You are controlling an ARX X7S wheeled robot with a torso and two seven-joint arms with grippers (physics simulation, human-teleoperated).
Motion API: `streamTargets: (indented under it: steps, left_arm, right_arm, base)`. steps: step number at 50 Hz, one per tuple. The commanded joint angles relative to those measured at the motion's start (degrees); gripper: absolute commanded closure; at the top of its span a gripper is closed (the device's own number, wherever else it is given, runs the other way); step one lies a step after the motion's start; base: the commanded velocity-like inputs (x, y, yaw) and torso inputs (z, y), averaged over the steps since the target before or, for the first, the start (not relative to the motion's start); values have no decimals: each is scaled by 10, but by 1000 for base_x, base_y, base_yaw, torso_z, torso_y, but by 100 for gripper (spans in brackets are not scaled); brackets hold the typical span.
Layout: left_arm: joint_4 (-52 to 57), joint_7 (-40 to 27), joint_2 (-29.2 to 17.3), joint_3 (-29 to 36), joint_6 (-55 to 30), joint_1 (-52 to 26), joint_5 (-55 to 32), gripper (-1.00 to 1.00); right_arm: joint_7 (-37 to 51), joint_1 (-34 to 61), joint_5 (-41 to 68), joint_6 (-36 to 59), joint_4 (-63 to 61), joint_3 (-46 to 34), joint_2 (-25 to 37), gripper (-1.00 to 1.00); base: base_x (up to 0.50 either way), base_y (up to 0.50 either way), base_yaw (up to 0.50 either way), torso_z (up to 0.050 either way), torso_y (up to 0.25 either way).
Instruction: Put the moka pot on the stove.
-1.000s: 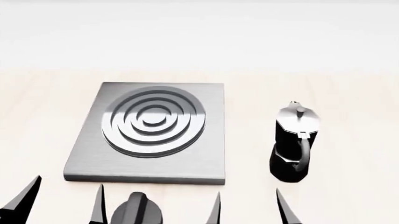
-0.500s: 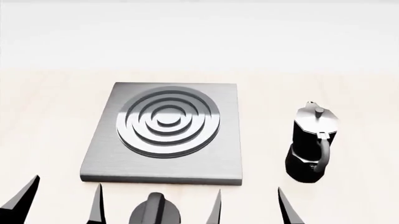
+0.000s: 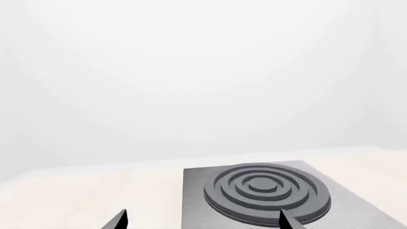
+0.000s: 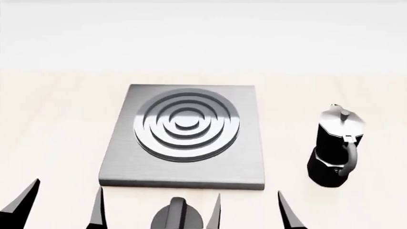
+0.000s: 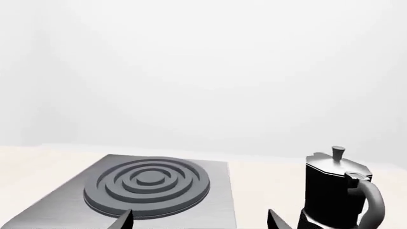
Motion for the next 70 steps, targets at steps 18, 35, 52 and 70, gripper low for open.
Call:
streamTargets:
  steps: [18,35,52,70]
  left_arm:
    - [1,-3,-6,5,0,-2,-1,-100]
    - [1,-3,-9,7,2,-5,-4,-100]
    - [-1,-2,-11,11,-1,-8,-8,-100]
    - [-4,0,-12,14,2,-11,-12,-100]
  right_arm:
    - [6,0,0,-7,5,-10,2,-100]
    - [9,-3,21,-22,19,-1,1,-100]
    - [13,1,14,-23,37,-10,1,-100]
    - [31,58,40,86,-53,19,36,-100]
  base:
    - [0,100,0,0,0]
    - [0,35,0,0,0]
    - [0,0,0,0,0]
    - [0,0,0,0,0]
